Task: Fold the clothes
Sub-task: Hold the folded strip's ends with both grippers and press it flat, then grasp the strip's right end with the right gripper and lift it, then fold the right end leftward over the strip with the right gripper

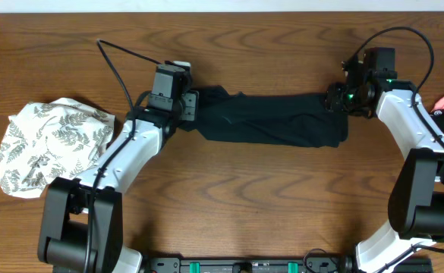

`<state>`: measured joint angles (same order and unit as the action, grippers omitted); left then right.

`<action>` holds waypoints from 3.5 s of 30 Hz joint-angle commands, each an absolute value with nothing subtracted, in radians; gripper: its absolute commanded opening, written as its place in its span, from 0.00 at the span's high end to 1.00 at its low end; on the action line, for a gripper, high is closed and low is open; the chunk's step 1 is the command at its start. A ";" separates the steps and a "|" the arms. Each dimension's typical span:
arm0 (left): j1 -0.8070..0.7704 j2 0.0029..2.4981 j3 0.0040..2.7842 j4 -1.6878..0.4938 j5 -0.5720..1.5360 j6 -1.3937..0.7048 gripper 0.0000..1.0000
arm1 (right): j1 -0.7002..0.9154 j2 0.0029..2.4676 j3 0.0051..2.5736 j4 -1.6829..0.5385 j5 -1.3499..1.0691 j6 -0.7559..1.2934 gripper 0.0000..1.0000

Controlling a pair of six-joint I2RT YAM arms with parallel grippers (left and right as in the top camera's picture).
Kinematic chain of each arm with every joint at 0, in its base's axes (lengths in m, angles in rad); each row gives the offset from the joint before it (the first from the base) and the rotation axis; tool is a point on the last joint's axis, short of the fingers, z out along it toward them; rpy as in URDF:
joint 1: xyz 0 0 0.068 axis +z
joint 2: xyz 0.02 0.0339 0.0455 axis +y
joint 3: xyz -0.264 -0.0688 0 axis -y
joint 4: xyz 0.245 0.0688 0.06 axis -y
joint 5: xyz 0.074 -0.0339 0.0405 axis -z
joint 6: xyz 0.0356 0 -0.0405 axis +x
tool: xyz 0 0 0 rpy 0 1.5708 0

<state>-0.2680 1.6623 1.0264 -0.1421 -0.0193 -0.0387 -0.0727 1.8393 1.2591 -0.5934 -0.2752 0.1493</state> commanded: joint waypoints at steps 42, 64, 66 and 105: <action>-0.342 1.639 1.045 -0.361 0.124 -0.092 0.35 | -0.253 2.156 1.279 -0.626 -0.539 0.109 0.15; -0.342 1.638 1.045 -0.362 0.124 -0.091 0.34 | -0.249 2.129 1.277 -0.742 -0.429 0.044 0.99; -0.342 1.636 1.045 -0.362 0.124 -0.091 0.35 | -0.274 2.096 1.278 -0.780 -0.382 0.047 0.99; -0.342 1.526 1.046 -0.348 0.124 -0.091 0.34 | 0.213 1.845 1.546 -0.862 -0.094 0.248 0.99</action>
